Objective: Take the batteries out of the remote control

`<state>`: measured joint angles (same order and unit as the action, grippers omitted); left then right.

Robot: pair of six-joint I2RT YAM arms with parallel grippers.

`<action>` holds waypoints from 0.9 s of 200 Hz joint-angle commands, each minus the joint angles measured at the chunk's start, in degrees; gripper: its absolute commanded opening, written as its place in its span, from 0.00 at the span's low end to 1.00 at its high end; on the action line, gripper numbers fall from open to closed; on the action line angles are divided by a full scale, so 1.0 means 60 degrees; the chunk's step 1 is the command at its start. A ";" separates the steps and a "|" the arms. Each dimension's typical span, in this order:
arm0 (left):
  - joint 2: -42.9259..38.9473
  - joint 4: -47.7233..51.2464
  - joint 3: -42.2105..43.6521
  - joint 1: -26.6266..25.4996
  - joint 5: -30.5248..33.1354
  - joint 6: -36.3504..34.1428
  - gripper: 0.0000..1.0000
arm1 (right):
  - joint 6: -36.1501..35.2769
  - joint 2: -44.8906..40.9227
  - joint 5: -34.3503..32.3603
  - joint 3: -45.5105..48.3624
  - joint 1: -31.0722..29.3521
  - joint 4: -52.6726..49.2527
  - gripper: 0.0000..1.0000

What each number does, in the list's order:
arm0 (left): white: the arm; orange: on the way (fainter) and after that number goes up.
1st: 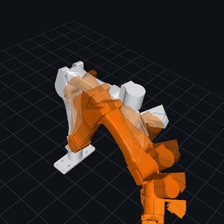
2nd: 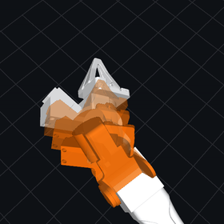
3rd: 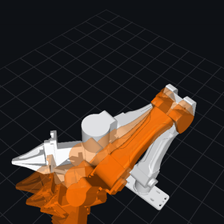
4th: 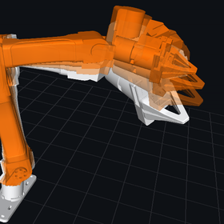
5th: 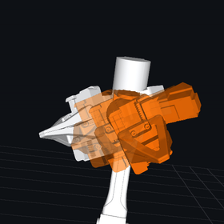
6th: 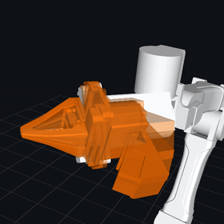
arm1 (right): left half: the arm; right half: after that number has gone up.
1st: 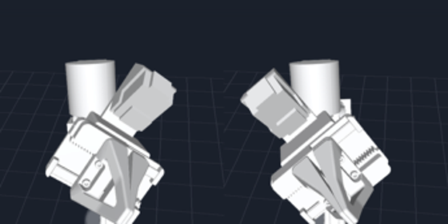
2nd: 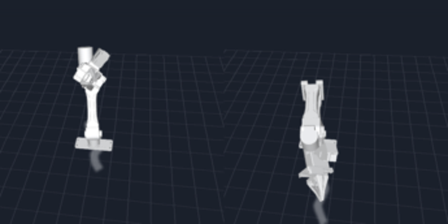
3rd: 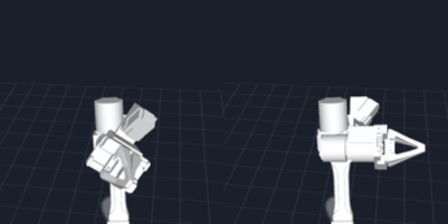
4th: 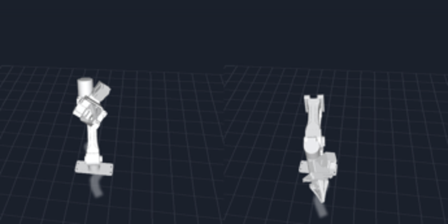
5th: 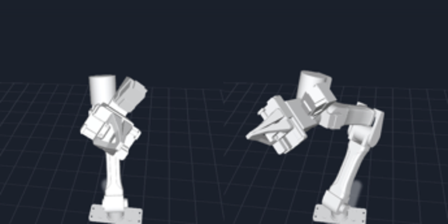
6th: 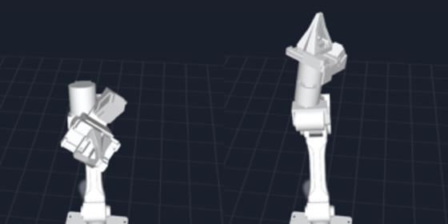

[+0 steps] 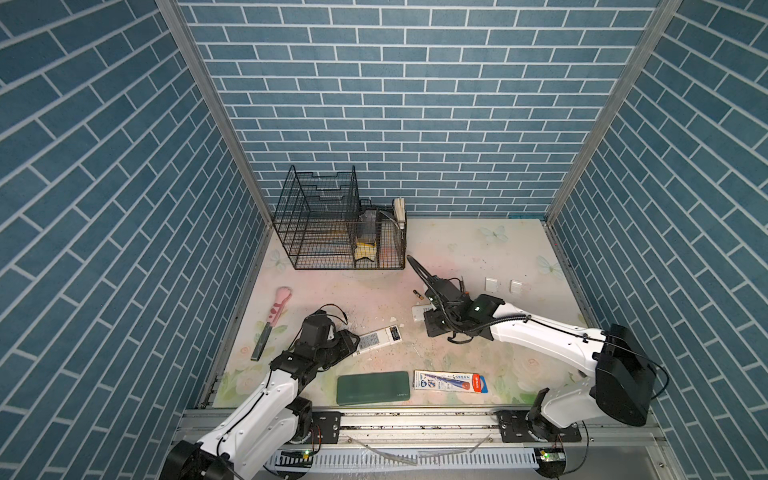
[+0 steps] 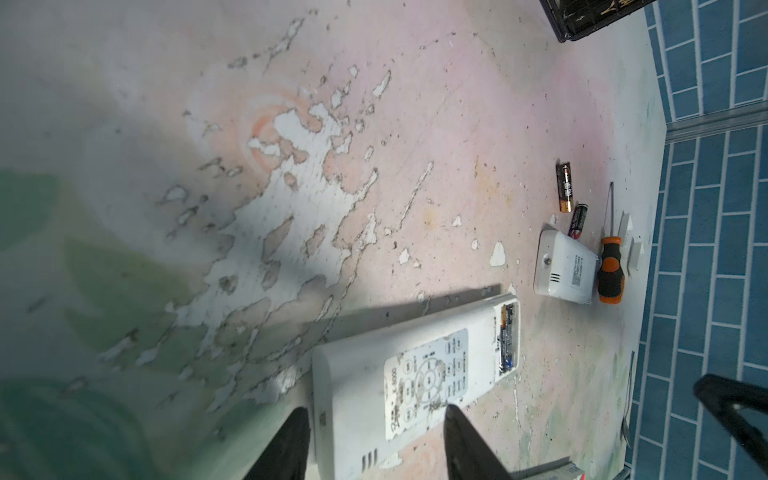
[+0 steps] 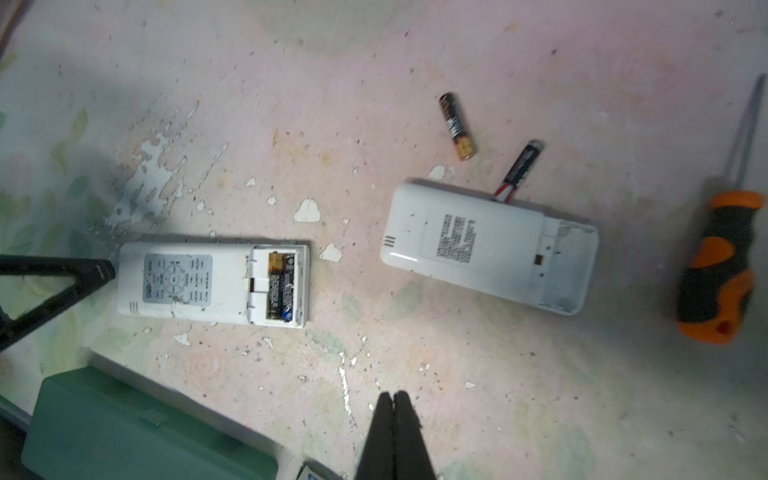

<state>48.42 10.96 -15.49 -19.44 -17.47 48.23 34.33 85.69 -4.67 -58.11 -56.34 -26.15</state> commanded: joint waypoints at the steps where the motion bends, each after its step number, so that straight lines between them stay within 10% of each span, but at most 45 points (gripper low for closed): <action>1: 0.0399 0.0171 -0.0559 -0.0033 0.0363 -0.0584 0.53 | 0.0787 0.0418 0.0373 0.0257 -0.0309 0.0582 0.00; 180: 0.3281 -0.2515 -0.0771 0.0003 -0.0055 -0.0718 0.48 | 0.1618 0.2932 0.1554 -0.0514 -0.1000 0.1821 0.00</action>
<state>69.06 -2.39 -21.08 -19.42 -16.80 43.20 41.82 101.54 4.16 -58.26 -62.11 -16.95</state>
